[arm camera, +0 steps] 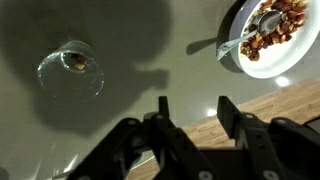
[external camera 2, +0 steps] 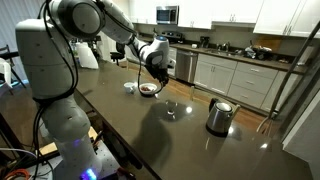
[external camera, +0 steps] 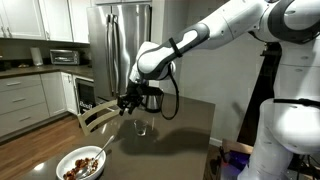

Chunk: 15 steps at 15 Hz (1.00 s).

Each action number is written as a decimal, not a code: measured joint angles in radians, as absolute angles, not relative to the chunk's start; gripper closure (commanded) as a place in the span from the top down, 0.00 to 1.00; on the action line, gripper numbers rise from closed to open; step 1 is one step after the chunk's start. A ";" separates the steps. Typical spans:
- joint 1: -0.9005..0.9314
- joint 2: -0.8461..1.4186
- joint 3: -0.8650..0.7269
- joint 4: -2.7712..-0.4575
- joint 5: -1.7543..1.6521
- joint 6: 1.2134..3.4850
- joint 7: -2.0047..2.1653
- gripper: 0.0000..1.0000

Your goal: Use the spoon to transfer contents from the white bowl into the glass cup then put the spoon in the bowl

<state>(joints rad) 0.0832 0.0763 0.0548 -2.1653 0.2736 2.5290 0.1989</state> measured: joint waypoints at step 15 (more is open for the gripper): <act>0.084 -0.288 0.132 -2.200 0.059 2.196 0.439 1.00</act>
